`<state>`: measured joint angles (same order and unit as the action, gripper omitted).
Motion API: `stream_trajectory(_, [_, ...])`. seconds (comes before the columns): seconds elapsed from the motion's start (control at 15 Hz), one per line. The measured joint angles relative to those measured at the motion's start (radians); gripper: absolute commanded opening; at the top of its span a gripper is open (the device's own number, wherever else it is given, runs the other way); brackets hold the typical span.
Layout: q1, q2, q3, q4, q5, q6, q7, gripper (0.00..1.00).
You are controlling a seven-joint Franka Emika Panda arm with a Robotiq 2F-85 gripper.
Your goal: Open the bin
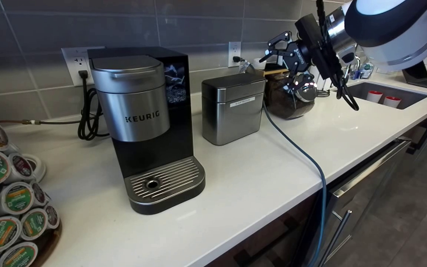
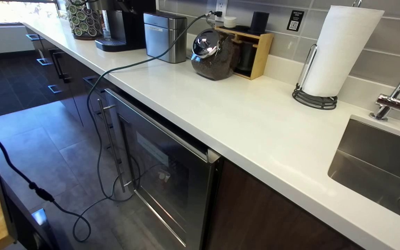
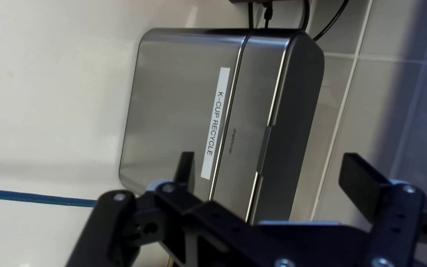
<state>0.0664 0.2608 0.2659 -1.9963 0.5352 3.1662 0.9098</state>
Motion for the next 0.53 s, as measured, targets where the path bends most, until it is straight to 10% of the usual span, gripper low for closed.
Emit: stream_trajectory(0.53, [-0.043,0.133,0.108,0.07,0.085,0.157,0.022,1.0])
